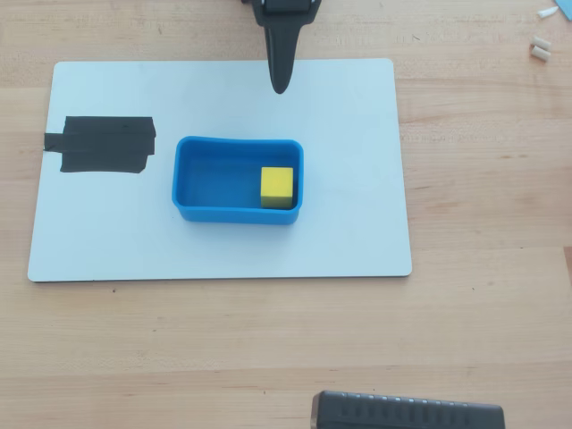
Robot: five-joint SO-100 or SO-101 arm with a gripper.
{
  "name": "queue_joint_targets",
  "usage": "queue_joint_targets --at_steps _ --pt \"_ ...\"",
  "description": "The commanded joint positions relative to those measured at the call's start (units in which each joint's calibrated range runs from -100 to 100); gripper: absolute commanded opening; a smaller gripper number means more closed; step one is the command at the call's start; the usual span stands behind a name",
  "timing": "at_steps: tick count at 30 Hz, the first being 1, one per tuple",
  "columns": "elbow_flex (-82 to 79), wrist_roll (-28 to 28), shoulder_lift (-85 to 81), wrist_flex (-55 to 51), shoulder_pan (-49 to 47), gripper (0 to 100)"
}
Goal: Pick up yellow cube and drop it in the blue rectangular bin
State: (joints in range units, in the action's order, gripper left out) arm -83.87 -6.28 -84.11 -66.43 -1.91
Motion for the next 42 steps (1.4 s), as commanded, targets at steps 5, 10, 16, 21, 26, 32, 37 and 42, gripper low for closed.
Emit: queue_joint_targets --at_steps 5,10,16,21,26,32,37,42 --pt "-7.68 -0.24 -12.17 -0.79 0.36 0" --pt "-9.4 -0.24 -12.17 -0.62 1.39 0" --pt "-9.4 -0.29 -12.17 -0.62 1.31 0" --pt "-9.59 -0.29 -12.17 -0.21 2.16 1" --pt "-9.59 -0.34 -12.17 -0.21 2.08 0" --pt "-9.59 0.0 -12.17 0.12 4.48 0" --pt "-9.68 -0.54 -12.17 0.04 3.28 0" --pt "-9.68 -0.59 -12.17 0.04 3.28 0"
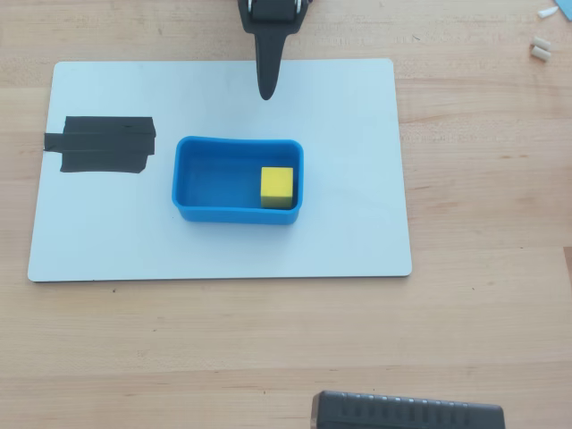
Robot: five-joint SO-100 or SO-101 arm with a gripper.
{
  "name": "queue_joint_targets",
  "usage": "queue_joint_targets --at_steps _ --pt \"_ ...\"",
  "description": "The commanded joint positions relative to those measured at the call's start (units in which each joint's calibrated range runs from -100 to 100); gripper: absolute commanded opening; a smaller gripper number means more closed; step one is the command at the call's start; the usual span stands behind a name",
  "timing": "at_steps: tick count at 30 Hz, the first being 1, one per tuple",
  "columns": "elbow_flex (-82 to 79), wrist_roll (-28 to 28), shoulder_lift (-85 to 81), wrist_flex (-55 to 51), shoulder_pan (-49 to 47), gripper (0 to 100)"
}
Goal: Pick up yellow cube and drop it in the blue rectangular bin
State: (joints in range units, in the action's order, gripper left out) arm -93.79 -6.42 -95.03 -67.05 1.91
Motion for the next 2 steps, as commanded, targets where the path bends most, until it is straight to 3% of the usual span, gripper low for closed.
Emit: queue_joint_targets --at_steps 1,2 --pt "0.24 -0.44 -1.26 0.66 -0.53 0" --pt "0.24 -0.44 -1.26 0.66 -0.53 0"
